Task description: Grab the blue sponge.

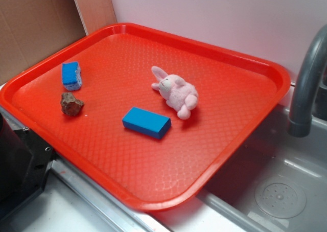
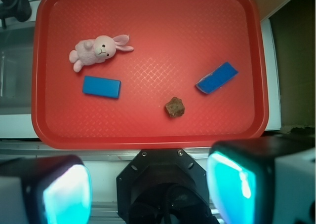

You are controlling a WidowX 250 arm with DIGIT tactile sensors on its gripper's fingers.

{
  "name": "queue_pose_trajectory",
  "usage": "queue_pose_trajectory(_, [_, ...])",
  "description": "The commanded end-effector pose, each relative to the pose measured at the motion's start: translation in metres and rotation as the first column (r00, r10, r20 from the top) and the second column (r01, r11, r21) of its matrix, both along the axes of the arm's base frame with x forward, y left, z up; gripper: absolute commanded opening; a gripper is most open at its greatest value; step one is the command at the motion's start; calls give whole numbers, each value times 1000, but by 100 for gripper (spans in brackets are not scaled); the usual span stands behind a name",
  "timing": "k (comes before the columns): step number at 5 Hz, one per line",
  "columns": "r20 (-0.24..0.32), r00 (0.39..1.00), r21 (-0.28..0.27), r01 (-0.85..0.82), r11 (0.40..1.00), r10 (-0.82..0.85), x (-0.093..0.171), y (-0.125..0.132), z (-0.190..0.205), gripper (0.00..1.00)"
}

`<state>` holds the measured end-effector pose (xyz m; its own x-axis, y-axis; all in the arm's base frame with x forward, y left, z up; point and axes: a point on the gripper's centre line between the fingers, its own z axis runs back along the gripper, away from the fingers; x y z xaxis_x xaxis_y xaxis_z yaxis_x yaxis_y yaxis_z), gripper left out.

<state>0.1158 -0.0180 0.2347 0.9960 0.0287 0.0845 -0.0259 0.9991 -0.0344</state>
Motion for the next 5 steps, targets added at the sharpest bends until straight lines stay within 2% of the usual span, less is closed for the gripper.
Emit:
queue_pose_trajectory(1, [0,1000,0,0,1000,0,0,0,0,100])
queue_pose_trajectory(2, [-78,966,51,-243,969,247,1,43,-37,100])
queue_pose_trajectory(3, [-81,878,-23,-475,880,472,13,63,-48,100])
queue_pose_trajectory(4, [32,736,-69,-673,736,676,21,71,-71,100])
queue_pose_trajectory(5, [92,542,-97,-830,549,836,35,93,-108,100])
